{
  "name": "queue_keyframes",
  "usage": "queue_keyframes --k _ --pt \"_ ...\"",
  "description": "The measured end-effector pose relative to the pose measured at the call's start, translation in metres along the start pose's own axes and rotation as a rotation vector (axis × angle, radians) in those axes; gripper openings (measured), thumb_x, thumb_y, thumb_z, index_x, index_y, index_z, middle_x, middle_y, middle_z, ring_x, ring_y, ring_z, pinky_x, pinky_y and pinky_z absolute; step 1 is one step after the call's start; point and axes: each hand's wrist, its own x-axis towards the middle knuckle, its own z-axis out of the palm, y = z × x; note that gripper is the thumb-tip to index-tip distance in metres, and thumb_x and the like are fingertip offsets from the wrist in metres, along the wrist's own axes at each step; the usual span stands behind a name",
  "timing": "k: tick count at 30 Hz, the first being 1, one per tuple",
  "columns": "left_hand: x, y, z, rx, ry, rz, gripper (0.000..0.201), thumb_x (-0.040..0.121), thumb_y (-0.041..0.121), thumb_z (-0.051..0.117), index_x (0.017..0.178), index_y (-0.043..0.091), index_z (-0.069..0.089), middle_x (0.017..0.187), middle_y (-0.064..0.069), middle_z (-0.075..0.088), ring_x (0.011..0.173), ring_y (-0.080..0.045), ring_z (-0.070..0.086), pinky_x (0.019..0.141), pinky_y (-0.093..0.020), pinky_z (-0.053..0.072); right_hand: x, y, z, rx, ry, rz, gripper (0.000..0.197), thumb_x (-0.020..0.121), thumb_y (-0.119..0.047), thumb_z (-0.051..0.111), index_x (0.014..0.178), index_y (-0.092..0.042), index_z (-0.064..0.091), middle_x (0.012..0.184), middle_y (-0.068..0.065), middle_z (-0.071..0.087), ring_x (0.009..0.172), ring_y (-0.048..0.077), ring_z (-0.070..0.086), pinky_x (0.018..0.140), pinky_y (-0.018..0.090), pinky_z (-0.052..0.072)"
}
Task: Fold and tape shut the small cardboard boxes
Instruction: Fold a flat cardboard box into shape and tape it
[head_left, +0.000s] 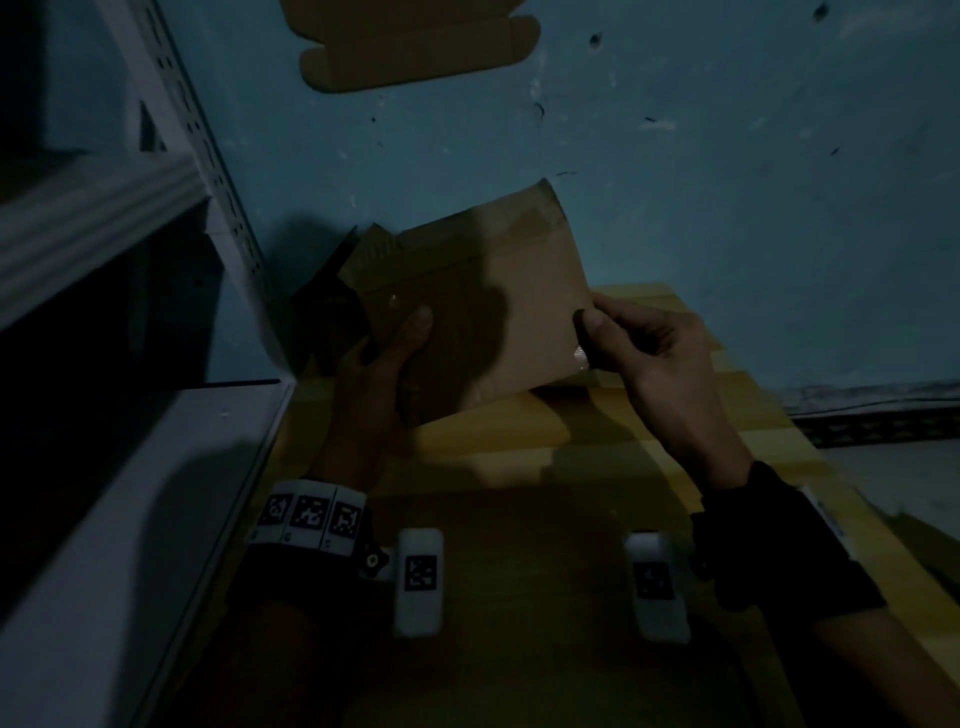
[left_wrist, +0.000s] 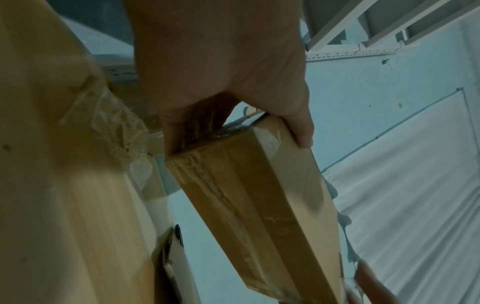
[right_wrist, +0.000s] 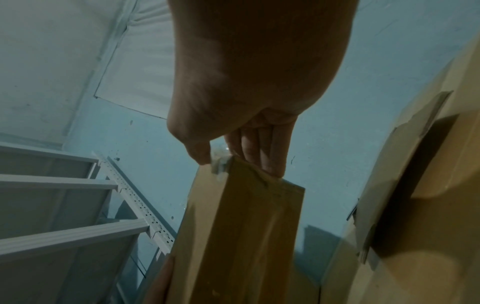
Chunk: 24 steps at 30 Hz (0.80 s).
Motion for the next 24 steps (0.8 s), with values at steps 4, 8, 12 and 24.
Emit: queue_keyframes --k 4,8,12,24 --pt "0.0 0.001 0.001 -0.037 -0.007 -0.004 0.05 0.071 0.042 0.07 0.117 0.022 0.067 0.109 -0.002 0.075 0.095 -0.016 0.073 0.068 -0.027 0.06 -0.001 0.002 0.001 -0.038 0.018 -0.012 0.03 0.102 -0.026 0.061 0.124 -0.01 0.072 0.106 -0.003 0.079 0.099 0.012 0.075 0.083 0.027 0.06" --pt "0.002 0.0 0.0 -0.045 0.006 0.0 0.058 0.07 0.041 0.073 0.122 0.018 0.066 0.11 -0.004 0.075 0.097 -0.019 0.073 0.069 -0.03 0.06 -0.001 0.003 0.002 -0.081 0.02 -0.026 0.028 0.102 -0.03 0.061 0.114 -0.011 0.077 0.101 -0.005 0.079 0.095 0.012 0.075 0.082 0.031 0.06" --pt "0.003 -0.004 -0.002 -0.003 0.009 0.002 0.068 0.06 0.047 0.078 0.121 0.016 0.068 0.108 -0.002 0.075 0.098 -0.019 0.072 0.07 -0.029 0.059 -0.003 -0.002 0.003 -0.104 -0.003 -0.017 0.021 0.096 -0.042 0.064 0.083 -0.032 0.077 0.08 -0.012 0.076 0.083 0.013 0.075 0.079 0.045 0.063" --pt "0.006 -0.008 0.0 0.036 -0.035 0.076 0.057 0.063 0.036 0.08 0.116 0.02 0.068 0.108 0.001 0.075 0.099 -0.017 0.072 0.081 -0.035 0.059 0.004 0.01 -0.002 -0.466 0.152 0.092 0.036 0.082 -0.044 0.082 0.057 -0.022 0.072 0.057 -0.006 0.07 0.055 0.011 0.068 0.068 0.042 0.059"
